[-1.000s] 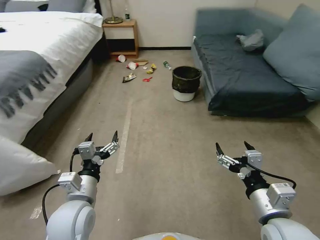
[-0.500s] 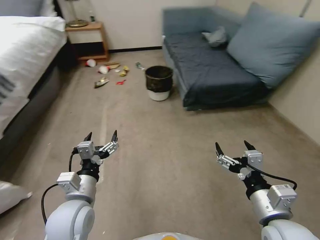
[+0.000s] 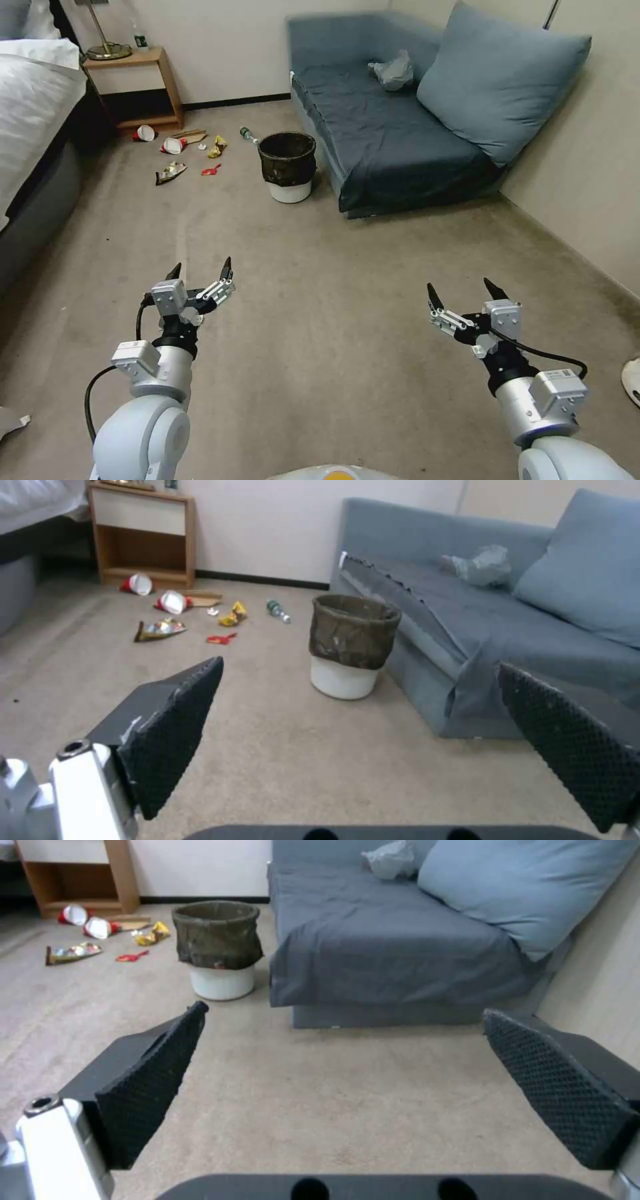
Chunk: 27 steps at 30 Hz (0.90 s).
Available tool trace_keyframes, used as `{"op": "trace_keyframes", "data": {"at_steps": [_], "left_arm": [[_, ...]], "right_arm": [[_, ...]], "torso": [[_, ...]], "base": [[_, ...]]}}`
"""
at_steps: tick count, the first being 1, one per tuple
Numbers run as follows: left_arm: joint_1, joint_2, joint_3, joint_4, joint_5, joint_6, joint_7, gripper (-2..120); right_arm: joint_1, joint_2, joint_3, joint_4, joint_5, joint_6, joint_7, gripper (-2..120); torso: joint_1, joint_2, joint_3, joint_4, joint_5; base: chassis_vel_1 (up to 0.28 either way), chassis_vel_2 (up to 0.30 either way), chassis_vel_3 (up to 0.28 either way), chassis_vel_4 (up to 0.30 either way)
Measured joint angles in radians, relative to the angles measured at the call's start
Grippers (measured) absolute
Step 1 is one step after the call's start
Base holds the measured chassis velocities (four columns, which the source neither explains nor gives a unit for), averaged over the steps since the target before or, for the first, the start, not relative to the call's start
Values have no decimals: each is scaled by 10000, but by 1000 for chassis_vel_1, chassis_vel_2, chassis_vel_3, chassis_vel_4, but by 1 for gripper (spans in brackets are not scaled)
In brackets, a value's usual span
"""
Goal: Pick up the trash can from the floor.
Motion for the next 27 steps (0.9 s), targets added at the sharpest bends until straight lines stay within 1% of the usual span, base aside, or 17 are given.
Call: {"op": "trace_keyframes", "data": {"at_steps": [6, 12, 20, 24, 25, 27], "left_arm": [[13, -103, 53, 0, 103, 16, -58, 100], [49, -173, 74, -26, 112, 32, -131, 100], [11, -174, 60, -46, 115, 63, -153, 100], [-98, -195, 88, -11, 119, 150, -168, 100], [-132, -200, 98, 9, 120, 168, -171, 100], [-188, -203, 102, 58, 121, 176, -173, 100]], "right_arm": [[-6, 0, 34, -114, 149, 243, -102, 100], [57, -1, 36, -136, 184, 241, -103, 100], [137, -1, 37, -216, 225, 223, -78, 100], [192, -1, 109, -270, 313, 213, -58, 100], [198, -1, 113, -288, 322, 212, -50, 100], [247, -1, 112, -319, 325, 208, -45, 100]], "torso": [[-1, 0, 0, -1, 0], [-1, 1, -1, 0, 0], [0, 0, 1, 0, 1], [-1, 0, 0, 2, 5], [0, 0, 1, -2, -5], [-1, 0, 2, 2, 3]], "base": [[0, 0, 0, 0], [-88, 70, 79, -80], [-214, 208, 186, -203], [-292, 281, 266, -299], [-357, 339, 333, -294], [-305, 330, 354, -376]]}}
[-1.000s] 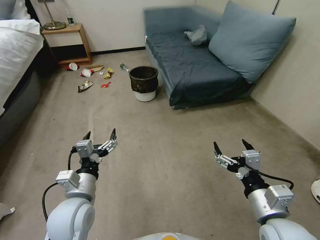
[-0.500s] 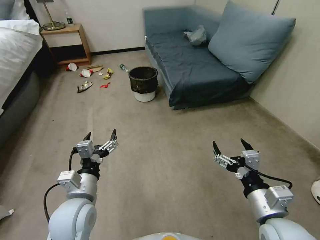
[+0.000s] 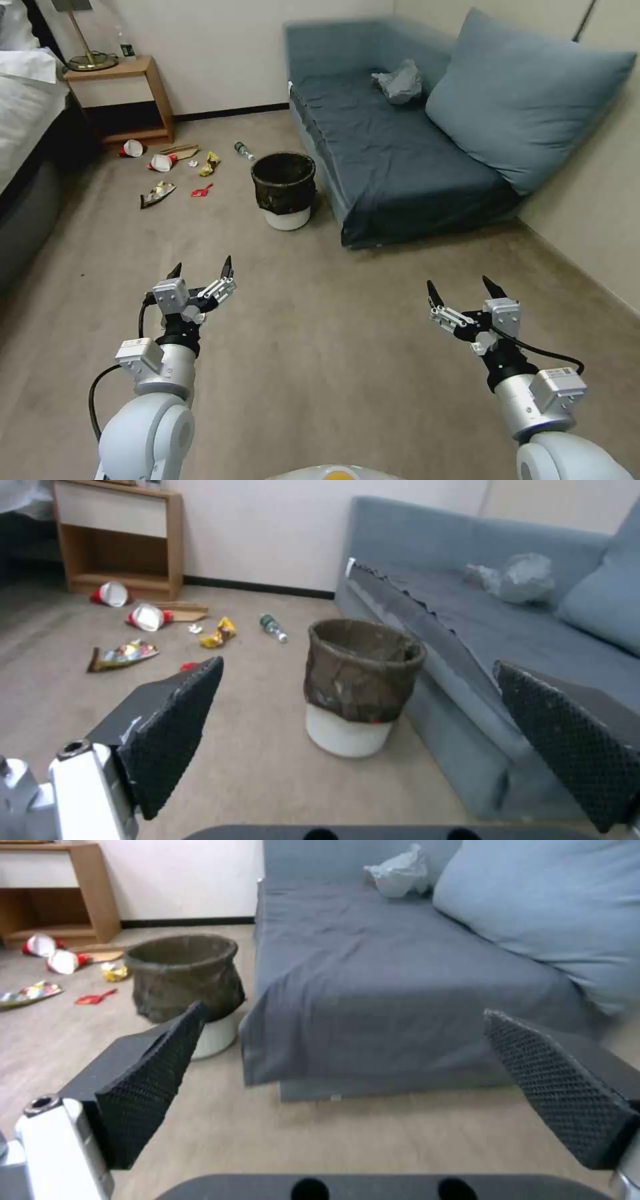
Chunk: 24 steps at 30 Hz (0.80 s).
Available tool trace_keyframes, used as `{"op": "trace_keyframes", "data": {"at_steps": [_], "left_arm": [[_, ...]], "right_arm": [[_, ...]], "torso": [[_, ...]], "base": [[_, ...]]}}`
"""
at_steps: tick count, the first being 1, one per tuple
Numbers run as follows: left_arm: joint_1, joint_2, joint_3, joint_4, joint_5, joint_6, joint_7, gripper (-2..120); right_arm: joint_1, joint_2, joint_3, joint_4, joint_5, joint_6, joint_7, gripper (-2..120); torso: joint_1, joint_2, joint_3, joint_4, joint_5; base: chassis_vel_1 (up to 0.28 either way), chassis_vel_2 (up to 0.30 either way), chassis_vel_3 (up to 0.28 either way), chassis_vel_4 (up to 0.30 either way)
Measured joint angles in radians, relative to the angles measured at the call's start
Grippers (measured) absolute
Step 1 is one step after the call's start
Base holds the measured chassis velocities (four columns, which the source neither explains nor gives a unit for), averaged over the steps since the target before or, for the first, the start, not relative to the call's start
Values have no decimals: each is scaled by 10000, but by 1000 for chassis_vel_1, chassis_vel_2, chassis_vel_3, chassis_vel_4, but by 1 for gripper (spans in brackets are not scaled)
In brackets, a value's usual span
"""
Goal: Pick up the trash can from the floor.
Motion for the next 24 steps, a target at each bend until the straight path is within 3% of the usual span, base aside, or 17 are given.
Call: {"op": "trace_keyframes", "data": {"at_steps": [14, 24], "left_arm": [[-279, 20, 34, 167, -12, 73, -6, 100], [-401, 15, 16, 170, -96, 176, -30, 100]], "right_arm": [[209, 0, -3, -139, 16, -39, 1, 100], [303, -1, -2, -162, 87, -37, -10, 100]], "torso": [[0, 0, -1, -3, -4], [3, 0, 1, -3, -2]], "base": [[-315, 312, 314, -313], [-233, 230, 225, -227]]}}
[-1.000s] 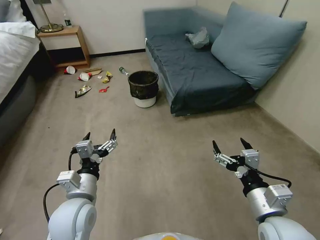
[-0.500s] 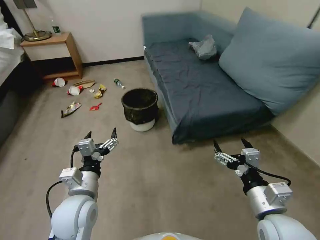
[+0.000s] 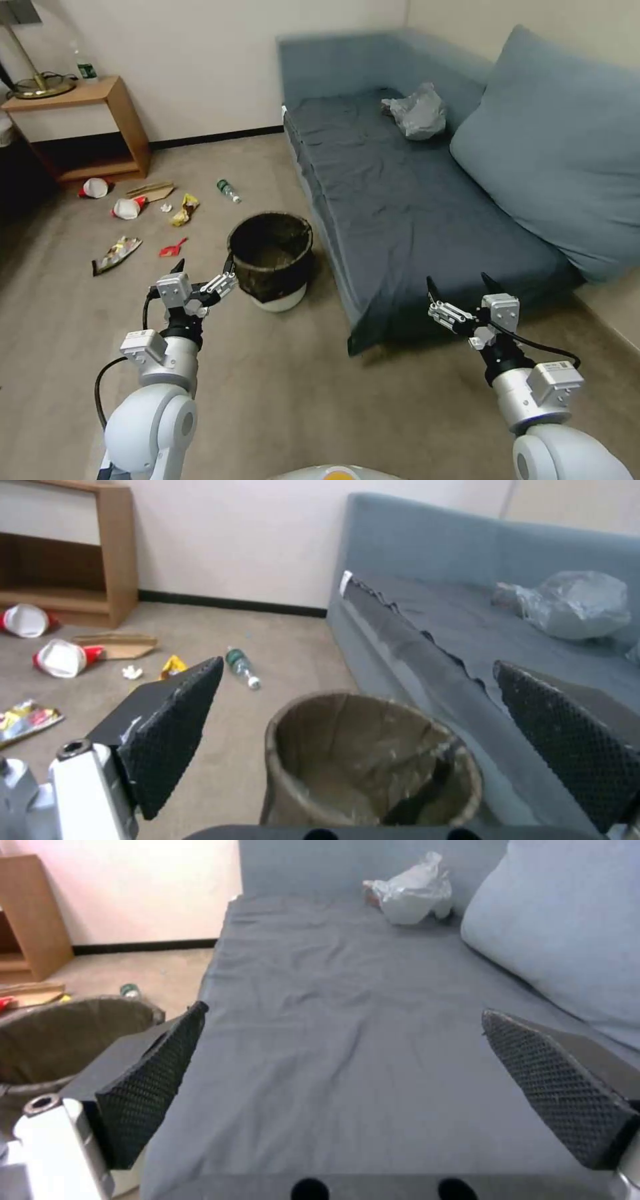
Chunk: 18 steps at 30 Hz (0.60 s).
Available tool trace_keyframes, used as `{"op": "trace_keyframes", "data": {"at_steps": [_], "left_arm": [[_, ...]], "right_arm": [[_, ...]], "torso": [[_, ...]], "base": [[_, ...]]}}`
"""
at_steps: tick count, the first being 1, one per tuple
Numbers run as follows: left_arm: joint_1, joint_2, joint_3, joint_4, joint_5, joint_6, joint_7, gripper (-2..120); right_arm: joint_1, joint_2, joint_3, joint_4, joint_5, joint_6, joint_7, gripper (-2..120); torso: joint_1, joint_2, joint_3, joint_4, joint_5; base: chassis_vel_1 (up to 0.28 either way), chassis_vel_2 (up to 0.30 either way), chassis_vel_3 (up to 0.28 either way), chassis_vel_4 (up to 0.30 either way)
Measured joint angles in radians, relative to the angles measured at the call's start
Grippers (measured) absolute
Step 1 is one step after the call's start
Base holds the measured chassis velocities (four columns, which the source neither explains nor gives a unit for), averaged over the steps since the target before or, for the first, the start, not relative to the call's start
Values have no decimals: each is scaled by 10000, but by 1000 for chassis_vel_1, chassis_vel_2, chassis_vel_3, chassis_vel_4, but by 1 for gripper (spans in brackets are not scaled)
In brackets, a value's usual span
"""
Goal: Pick up the trash can from the floor.
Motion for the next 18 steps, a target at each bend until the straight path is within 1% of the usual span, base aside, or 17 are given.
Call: {"op": "trace_keyframes", "data": {"at_steps": [2, 5, 6, 7, 8, 10, 11, 12, 13, 14, 15, 16, 17, 18], "left_arm": [[-27, 3, -8, 3, -24, 6, -22, 100], [-126, 12, -29, 33, -115, 32, -116, 100], [-180, 10, -32, 54, -172, 62, -186, 100], [-374, 2, -33, 72, -465, 259, -475, 100], [-374, 2, -33, 72, -465, 259, -475, 100], [-907, 58, -62, 218, -947, 854, -1240, 100], [-907, 58, -62, 218, -947, 854, -1240, 100], [-1191, 139, -90, 311, -1258, 1249, -1684, 100], [-1191, 139, -90, 311, -1258, 1249, -1684, 100], [-1397, 216, -97, 345, -1688, 1633, -2046, 100], [-1718, 339, -103, 408, -2525, 2298, -2627, 100], [-1718, 339, -103, 408, -2525, 2298, -2627, 100], [-1923, 433, -100, 540, -2912, 2636, -2896, 100], [-2068, 521, -82, 704, -3096, 2812, -3019, 100]], "right_arm": [[9, 0, 0, -3, 7, 0, -6, 100], [16, 0, 9, -4, 31, 0, -21, 100], [16, 0, 12, -5, 37, 0, -25, 100], [3, 0, 12, 12, 129, -1, -51, 100], [3, 0, 12, 12, 129, -1, -51, 100], [-74, 0, -29, 251, 376, -104, -74, 100], [-74, 0, -29, 251, 376, -104, -74, 100], [-77, 0, -32, 357, 405, -125, -78, 100], [-77, 0, -32, 357, 405, -125, -78, 100], [-77, 0, -28, 436, 413, -138, -78, 100], [-76, 0, -20, 551, 432, -152, -79, 100], [-76, 0, -20, 551, 432, -152, -79, 100], [-76, 0, -15, 588, 435, -156, -79, 100], [-78, 0, -14, 603, 435, -157, -79, 100]], "torso": [[0, 0, 0, 1, 1], [-1, 0, -3, 1, 0], [-1, 0, -3, 1, 0], [-3, 0, -4, 2, 0], [-3, 0, -4, 2, 0], [-2, 0, -3, 1, -3], [-2, 0, -3, 1, -3], [-2, 0, -3, 0, -2], [-2, 0, -3, 0, -2], [-2, 0, -2, 0, -1], [-1, 0, -2, 0, -2], [-1, 0, -2, 0, -2], [-1, 0, -2, 0, -1], [-1, 0, -3, 1, -1]], "base": [[-28, 71, 82, -20], [15, -33, -36, 23], [70, -50, -52, 66], [37, -41, -52, 50], [37, -41, -52, 50], [18, -11, -18, 25], [0, 0, 0, 0], [0, 0, 0, 0], [0, 0, 0, 0], [0, 0, 0, 0], [0, 0, 0, 0], [0, 0, 0, 0], [0, 0, 0, 0], [0, 0, 0, 0]]}}
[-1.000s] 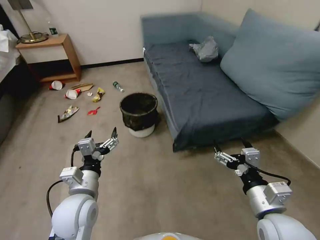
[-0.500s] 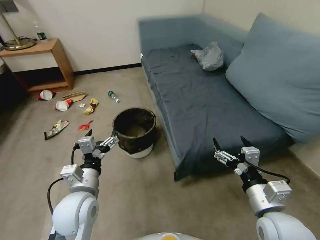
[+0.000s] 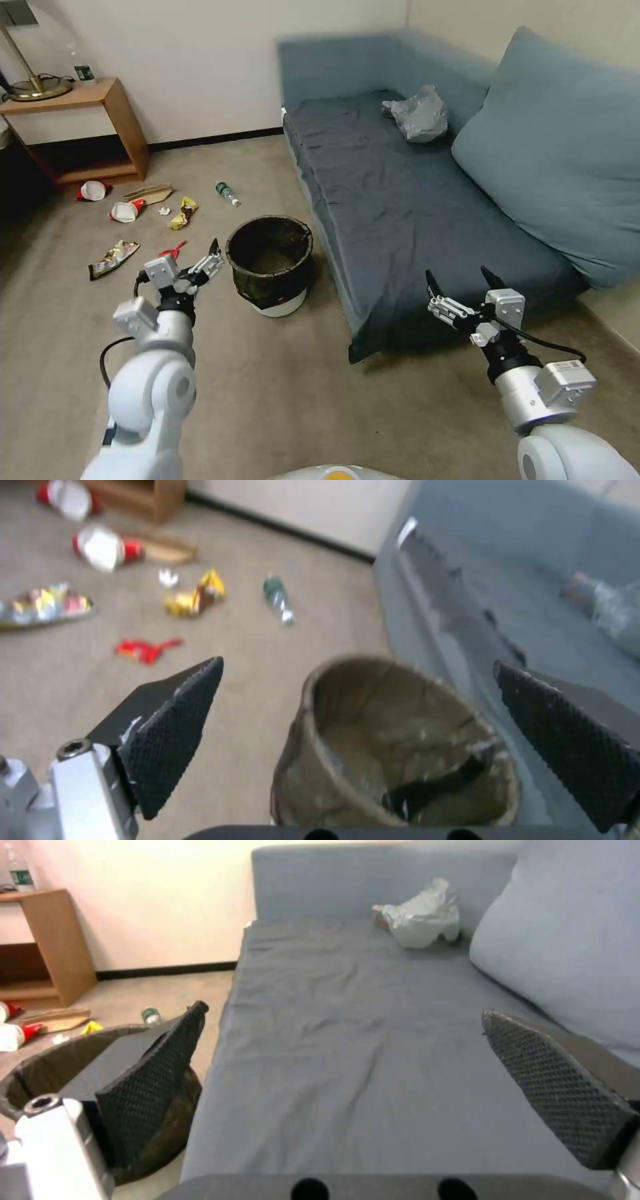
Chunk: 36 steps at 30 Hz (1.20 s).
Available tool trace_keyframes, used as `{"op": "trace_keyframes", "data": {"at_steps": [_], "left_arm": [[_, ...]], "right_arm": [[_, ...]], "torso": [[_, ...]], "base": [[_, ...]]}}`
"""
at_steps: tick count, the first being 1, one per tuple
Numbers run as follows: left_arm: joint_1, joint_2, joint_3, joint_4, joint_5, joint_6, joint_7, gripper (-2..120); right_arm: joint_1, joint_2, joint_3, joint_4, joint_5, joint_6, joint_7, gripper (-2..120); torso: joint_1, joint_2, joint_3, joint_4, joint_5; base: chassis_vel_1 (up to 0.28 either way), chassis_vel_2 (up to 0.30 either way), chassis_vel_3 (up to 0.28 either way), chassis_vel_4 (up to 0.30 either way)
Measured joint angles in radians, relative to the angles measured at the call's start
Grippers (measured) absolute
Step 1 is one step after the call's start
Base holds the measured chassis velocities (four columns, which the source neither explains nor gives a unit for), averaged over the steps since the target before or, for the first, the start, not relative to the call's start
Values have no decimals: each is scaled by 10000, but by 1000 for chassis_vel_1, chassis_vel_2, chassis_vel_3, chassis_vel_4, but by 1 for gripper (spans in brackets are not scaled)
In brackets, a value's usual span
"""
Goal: Pick up the trash can from the floor.
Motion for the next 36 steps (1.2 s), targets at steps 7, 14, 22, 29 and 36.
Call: {"op": "trace_keyframes", "data": {"at_steps": [7, 14, 22, 29, 36], "left_arm": [[-500, 302, 142, 791, -1084, 489, -448, 100], [-1673, 342, 602, 2260, -1478, 510, -589, 100], [-2438, 73, 929, 3124, -1360, 334, -573, 99], [-2620, -209, 934, 4157, -768, -436, -967, 99], [-2928, -510, 1010, 5001, -1023, -424, -960, 99]], "right_arm": [[88, -33, -76, -86, -11, 0, -21, 100], [126, -59, -52, -249, -35, 36, -55, 100], [167, -15, -32, -360, -44, 78, -55, 100], [358, -7, -39, -519, -84, 87, -48, 100], [470, -12, -106, -556, -104, 60, -52, 100]], "torso": [[-1, 0, 0, -1, 1], [0, 0, 1, 0, 0], [0, 0, 1, -3, 2], [-1, 0, 1, 1, 2], [-1, -1, 1, -1, 1]], "base": [[0, 0, 0, 0], [0, 0, 0, 0], [0, 0, 0, 0], [0, 0, 0, 0], [0, 0, 0, 0]]}}
